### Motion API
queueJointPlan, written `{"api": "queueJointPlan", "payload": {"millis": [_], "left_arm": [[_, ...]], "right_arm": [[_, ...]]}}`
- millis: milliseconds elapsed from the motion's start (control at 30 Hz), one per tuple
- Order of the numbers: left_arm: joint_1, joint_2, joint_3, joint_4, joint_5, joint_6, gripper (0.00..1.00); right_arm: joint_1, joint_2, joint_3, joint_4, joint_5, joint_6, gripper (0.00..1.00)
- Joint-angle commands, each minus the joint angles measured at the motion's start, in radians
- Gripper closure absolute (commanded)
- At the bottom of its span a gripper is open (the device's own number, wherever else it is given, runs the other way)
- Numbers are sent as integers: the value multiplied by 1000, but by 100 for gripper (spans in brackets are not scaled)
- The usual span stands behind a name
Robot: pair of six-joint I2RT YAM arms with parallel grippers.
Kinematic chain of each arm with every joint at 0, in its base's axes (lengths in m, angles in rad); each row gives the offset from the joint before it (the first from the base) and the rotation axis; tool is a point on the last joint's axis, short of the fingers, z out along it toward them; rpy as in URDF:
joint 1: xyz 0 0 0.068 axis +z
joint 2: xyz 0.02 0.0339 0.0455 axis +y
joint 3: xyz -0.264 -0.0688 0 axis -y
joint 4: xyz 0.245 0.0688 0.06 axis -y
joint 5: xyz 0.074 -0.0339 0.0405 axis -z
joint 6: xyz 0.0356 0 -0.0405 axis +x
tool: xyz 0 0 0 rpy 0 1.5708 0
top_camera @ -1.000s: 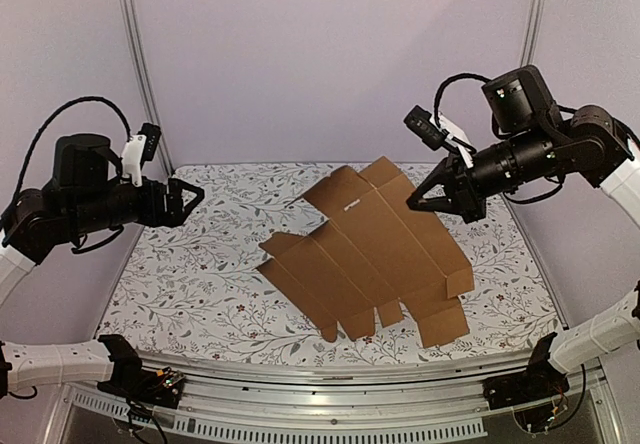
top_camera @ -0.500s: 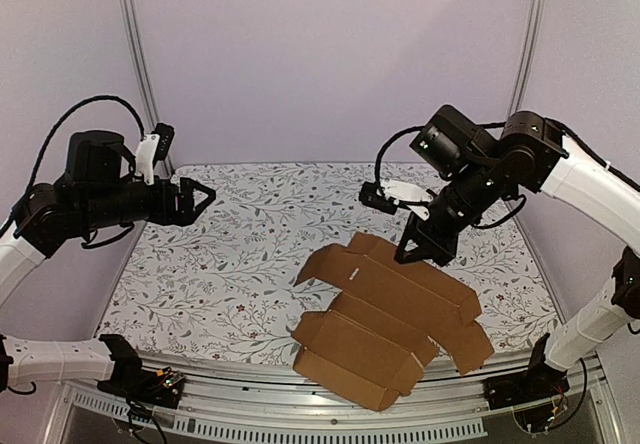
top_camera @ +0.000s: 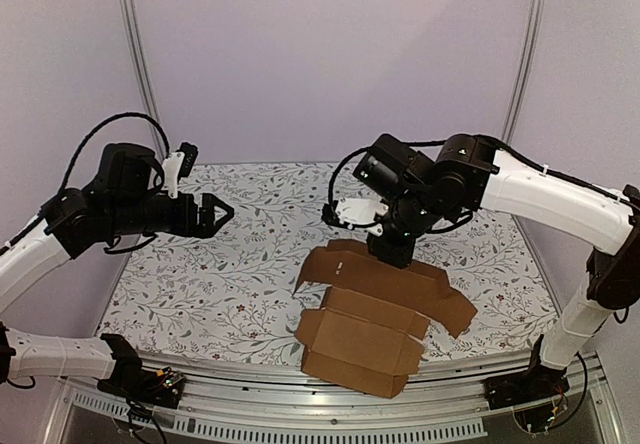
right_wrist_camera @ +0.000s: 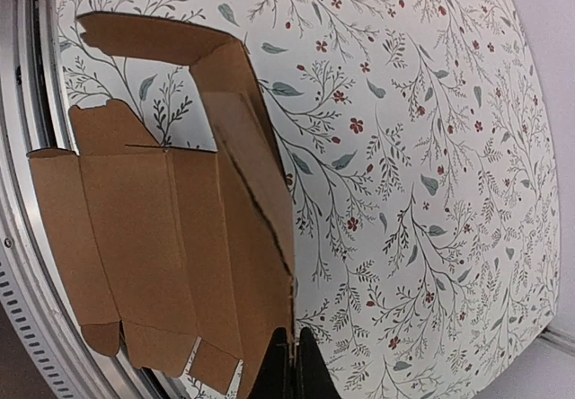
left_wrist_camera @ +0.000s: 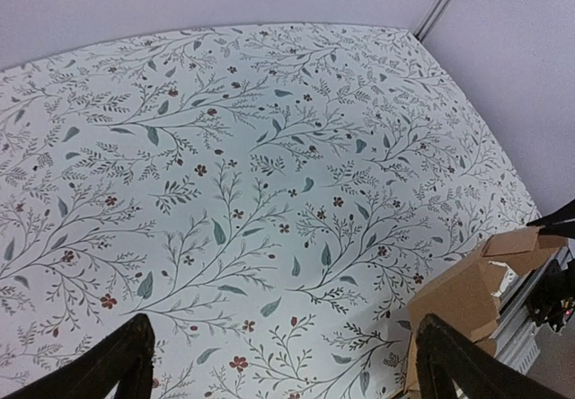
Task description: Fold the paper box
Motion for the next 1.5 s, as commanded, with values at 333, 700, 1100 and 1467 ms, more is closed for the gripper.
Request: {"api": "queueJointPlan", "payload": {"millis": [333,700,1100,1467], "left_arm": [[-14,46,-174,171,105,-112,1],[-14,162,-194,343,290,-151,46],[-14,326,-177,497,463,-182,100],[-27,403,-176,567,571,-208,100]], "right_arm": [[26,173,103,102,-15,-277,100],[27,278,175,105,-29,-257,100],[26,313,173,134,-57,-224,100],[26,336,167,171,-2,-196,100]]}}
